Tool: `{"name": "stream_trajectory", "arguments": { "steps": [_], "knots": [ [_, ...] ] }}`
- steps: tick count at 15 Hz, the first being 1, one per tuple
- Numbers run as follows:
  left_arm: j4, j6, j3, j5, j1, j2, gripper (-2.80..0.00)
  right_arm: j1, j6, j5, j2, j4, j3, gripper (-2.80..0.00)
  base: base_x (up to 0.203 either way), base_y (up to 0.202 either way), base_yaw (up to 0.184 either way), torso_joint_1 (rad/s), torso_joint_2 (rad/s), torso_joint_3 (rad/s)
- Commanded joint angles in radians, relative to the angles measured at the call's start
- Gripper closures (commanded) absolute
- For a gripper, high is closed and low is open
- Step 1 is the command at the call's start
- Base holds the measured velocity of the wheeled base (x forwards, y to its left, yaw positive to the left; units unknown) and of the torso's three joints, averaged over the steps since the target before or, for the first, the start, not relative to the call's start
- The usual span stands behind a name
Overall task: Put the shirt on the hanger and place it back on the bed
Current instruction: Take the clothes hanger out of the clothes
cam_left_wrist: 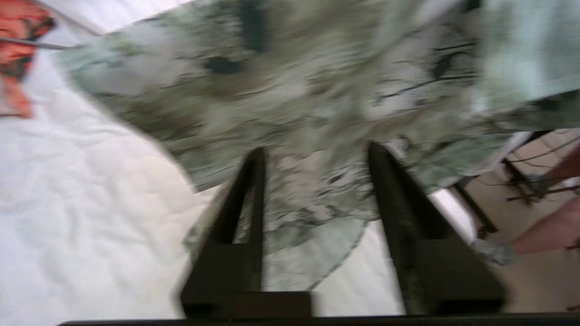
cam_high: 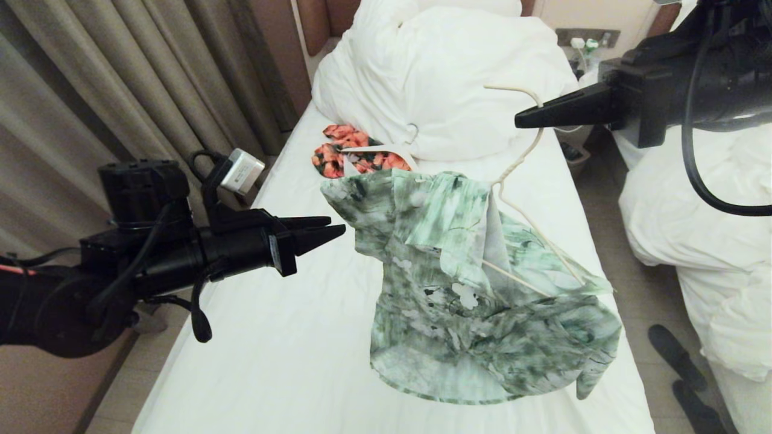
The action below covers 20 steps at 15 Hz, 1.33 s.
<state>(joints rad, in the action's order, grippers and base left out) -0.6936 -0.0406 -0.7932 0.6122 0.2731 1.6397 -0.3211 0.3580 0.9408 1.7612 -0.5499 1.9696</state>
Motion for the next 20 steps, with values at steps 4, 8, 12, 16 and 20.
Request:
{"name": "stream_trajectory", "arguments": {
  "steps": [4, 8, 12, 16, 20],
  "knots": [
    [-0.005, -0.105, -0.004, 0.158, -0.189, 0.008, -2.80, -0.053, 0.003, 0.007, 0.009, -0.025, -0.003, 0.00, 0.000, 0.000, 0.000, 0.000, 0.00, 0.000],
    [-0.001, -0.116, -0.017, 0.218, -0.240, -0.051, -2.80, -0.086, 0.002, 0.010, 0.018, -0.051, -0.005, 0.00, 0.000, 0.000, 0.000, 0.000, 0.00, 0.000],
    [0.002, -0.116, -0.004, 0.232, -0.250, -0.092, -2.80, -0.107, 0.016, 0.075, 0.020, -0.045, -0.007, 0.00, 0.000, 0.000, 0.000, 0.000, 0.00, 0.000],
    [0.003, -0.113, 0.003, 0.264, -0.249, -0.115, -2.80, -0.165, 0.021, -0.010, 0.038, -0.040, 0.000, 0.00, 0.000, 0.000, 0.000, 0.000, 0.00, 0.000],
    [0.003, -0.105, 0.013, 0.259, -0.209, -0.123, -2.80, -0.210, 0.019, -0.055, -0.010, -0.082, -0.006, 0.00, 0.000, 0.000, 0.000, 0.000, 0.00, 0.000]
  ]
}}
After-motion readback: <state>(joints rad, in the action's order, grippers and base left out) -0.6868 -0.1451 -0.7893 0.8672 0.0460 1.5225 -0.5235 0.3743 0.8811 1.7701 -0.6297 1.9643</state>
